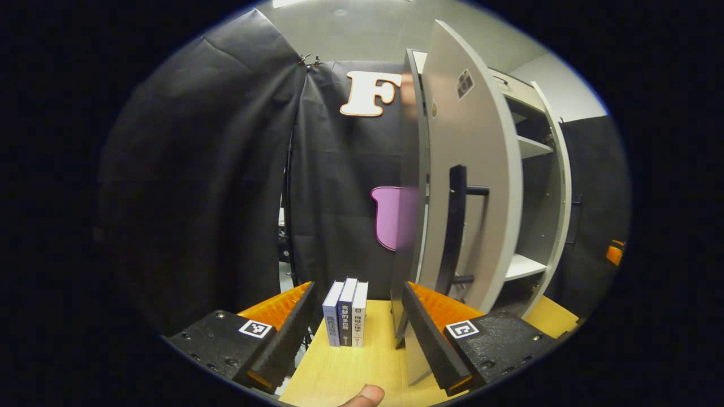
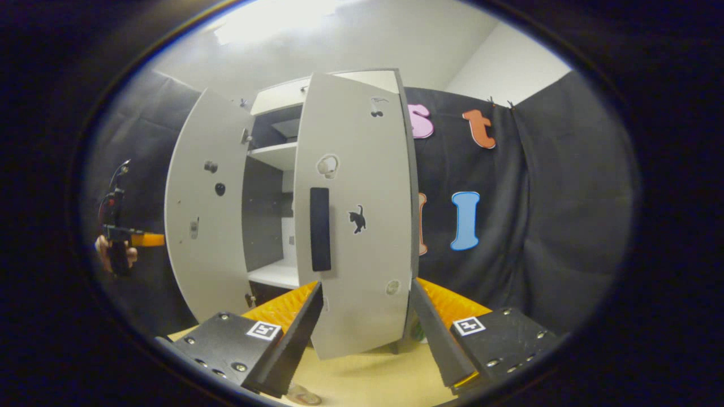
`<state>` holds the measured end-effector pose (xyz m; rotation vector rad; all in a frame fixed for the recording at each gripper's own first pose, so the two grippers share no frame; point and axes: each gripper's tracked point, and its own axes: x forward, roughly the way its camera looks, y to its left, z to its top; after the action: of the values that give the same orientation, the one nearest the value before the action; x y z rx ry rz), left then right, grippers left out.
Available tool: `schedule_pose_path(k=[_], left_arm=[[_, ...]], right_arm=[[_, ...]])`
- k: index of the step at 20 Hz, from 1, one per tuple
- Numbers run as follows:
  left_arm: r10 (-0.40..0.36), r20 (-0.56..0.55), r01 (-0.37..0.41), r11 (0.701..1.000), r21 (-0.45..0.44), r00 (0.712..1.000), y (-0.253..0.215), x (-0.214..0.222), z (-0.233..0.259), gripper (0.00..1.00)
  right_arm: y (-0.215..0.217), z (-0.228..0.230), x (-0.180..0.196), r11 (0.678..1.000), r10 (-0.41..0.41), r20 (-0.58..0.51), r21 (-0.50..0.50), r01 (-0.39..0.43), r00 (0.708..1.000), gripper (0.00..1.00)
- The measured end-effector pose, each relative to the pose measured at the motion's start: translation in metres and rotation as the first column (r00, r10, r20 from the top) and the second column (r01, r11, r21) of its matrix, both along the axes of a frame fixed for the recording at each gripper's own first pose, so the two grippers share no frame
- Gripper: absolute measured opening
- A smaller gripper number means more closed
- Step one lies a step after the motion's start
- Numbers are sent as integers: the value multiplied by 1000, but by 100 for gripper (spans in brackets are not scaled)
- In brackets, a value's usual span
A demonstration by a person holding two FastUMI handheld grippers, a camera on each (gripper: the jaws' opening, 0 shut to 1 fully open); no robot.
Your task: Grasp the bottle in the cabinet with the left hand and place it on the coaster, then close the right door with the right hand and the left door with the left hand.
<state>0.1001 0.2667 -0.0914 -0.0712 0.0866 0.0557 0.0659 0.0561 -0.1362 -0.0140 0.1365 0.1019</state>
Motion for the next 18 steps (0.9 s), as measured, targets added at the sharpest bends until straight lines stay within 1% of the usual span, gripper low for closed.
schedule_pose_path(k=[1, 2, 3, 4, 5, 6, 7, 8, 9, 10, 11, 12, 13, 14, 15, 16, 17, 18], left_arm=[[10, -8, -10, 1000, -16, 1000, 1, 8, 0, 96], [21, -13, -21, 999, -35, 1000, 2, 14, 1, 92], [11, -18, -12, 998, -55, 1000, -2, 19, 3, 96], [-10, -19, 9, 998, -70, 1000, -9, 24, 6, 92], [-28, -12, 27, 997, -74, 1000, -19, 27, 11, 96], [-36, -3, 36, 998, -44, 999, -22, 32, 16, 96], [-47, 18, 47, 999, -3, 999, -27, 29, 26, 91], [-51, 16, 50, 998, 40, 999, -28, 30, 28, 86], [-47, 6, 47, 997, 66, 999, -28, 28, 26, 91], [-46, 7, 45, 997, 63, 999, -33, 29, 26, 91], [-38, -7, 39, 998, 40, 999, -36, 29, 24, 92], [-37, -13, 38, 999, 23, 999, -40, 26, 23, 87], [-43, -21, 43, 999, 17, 999, -45, 26, 22, 92], [-51, -20, 52, 999, 17, 998, -51, 26, 24, 92], [-61, -25, 62, 997, 34, 998, -57, 27, 25, 92], [-67, -21, 68, 997, 46, 998, -62, 27, 26, 92], [-70, -18, 71, 996, 49, 997, -68, 28, 27, 92], [-71, -19, 72, 996, 47, 997, -73, 28, 25, 91]], right_arm=[[4, -2, -11, 1000, 24, -7, -9, -24, 1000, 89], [8, -2, -21, 999, 36, -12, -13, -36, 999, 95], [6, -2, -31, 999, 37, -16, -11, -37, 999, 95], [4, -1, -41, 999, 32, -18, 2, -32, 999, 90], [0, 1, -50, 1000, 24, -19, 12, -23, 1000, 93], [-3, 4, -55, 1000, 17, -16, 18, -17, 1000, 93], [-9, 7, -61, 1000, 6, -14, 19, -6, 1000, 89], [-17, 10, -66, 1000, -1, -9, 15, 1, 1000, 92], [-24, 10, -71, 1000, -10, -13, 12, 10, 1000, 92], [-31, 11, -77, 1000, -21, -10, 8, 21, 1000, 92], [-39, 13, -81, 999, -37, -8, 5, 37, 999, 89], [-48, 15, -84, 999, -50, -4, 7, 50, 999, 92], [-55, 17, -87, 998, -63, -3, 10, 63, 998, 89], [-59, 19, -90, 997, -70, 4, 14, 70, 998, 92], [-61, 22, -93, 998, -68, 9, 14, 68, 998, 89], [-63, 25, -97, 998, -68, 17, 5, 68, 998, 92], [-67, 26, -100, 997, -72, 23, -6, 72, 997, 92], [-71, 25, -102, 997, -76, 24, -15, 76, 997, 89]])
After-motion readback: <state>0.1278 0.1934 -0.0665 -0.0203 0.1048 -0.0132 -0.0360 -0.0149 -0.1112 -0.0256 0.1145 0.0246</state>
